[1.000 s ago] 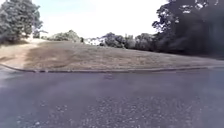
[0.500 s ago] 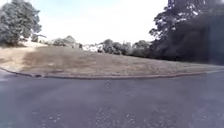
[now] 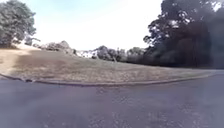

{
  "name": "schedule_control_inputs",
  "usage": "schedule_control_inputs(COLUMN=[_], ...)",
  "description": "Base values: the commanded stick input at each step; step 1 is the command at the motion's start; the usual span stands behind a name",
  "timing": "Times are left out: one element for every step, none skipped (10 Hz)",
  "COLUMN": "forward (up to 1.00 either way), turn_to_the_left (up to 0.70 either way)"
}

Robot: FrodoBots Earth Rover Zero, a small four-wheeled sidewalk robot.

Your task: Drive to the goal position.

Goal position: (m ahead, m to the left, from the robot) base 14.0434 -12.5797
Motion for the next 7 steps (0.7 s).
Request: schedule_control_inputs(forward=[0.45, 0.45, 0.45, 0.45, 0.45, 0.45, 0.45], turn_to_the_left=[-0.27, -0.27, -0.27, -0.27, -0.27, -0.27, -0.27])
